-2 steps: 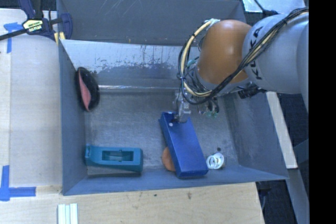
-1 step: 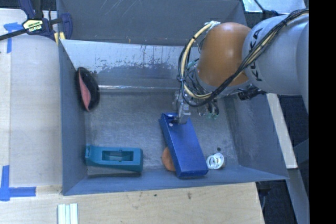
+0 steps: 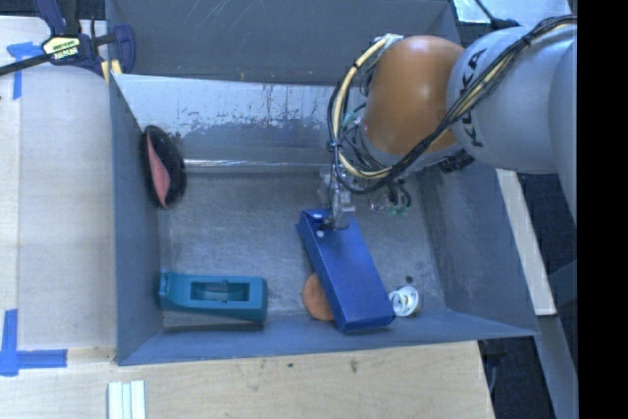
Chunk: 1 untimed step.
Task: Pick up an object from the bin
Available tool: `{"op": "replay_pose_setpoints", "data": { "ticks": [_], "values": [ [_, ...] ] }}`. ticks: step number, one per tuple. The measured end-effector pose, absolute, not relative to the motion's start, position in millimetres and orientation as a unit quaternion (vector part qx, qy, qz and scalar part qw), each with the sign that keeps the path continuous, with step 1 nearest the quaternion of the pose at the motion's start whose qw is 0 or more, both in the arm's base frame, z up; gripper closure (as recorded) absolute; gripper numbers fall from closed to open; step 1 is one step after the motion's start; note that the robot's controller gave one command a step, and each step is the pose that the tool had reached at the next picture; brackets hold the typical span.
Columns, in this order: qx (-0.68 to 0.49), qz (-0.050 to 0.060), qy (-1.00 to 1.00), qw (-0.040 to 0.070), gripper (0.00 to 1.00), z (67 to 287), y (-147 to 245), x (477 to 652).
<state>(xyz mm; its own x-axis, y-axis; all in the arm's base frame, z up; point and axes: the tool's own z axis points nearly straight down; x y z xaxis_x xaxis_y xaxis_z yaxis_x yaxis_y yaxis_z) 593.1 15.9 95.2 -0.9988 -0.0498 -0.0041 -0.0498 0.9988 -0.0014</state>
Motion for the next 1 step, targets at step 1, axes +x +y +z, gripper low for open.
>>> {"op": "replay_pose_setpoints", "data": {
  "ticks": [1],
  "values": [
    [-0.052,0.001,0.999,0.001,1.00,100.4,14.2,595.5]
  ]
}}
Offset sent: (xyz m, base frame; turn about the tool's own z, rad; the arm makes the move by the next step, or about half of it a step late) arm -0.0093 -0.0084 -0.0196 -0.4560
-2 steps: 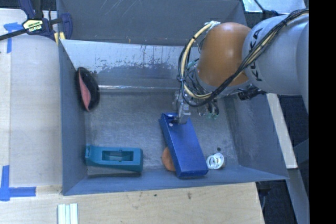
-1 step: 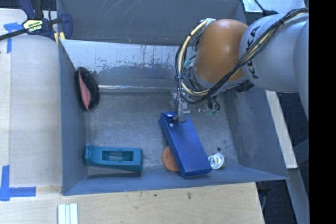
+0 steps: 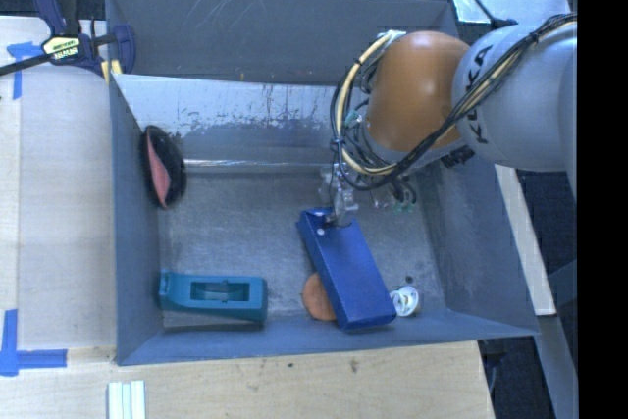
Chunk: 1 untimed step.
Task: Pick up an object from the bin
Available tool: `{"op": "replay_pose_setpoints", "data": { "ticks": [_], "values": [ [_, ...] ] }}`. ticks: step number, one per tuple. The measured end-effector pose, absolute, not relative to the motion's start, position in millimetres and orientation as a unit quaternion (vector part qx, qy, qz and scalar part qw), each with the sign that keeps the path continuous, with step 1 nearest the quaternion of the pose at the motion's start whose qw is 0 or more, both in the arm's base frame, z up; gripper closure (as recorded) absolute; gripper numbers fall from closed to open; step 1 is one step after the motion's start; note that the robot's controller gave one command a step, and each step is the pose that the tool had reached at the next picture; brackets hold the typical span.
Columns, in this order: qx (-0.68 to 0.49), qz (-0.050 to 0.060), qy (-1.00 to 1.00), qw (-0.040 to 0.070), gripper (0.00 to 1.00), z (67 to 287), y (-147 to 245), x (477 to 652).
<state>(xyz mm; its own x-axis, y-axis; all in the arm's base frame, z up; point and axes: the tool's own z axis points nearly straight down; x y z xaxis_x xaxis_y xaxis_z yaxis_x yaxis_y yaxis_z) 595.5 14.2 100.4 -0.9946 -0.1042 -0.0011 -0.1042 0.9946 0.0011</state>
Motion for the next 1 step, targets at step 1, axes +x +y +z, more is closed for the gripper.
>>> {"op": "replay_pose_setpoints", "data": {
  "ticks": [1],
  "values": [
    [-0.089,0.000,0.996,0.005,1.00,138.1,10.5,594.3]
  ]
}}
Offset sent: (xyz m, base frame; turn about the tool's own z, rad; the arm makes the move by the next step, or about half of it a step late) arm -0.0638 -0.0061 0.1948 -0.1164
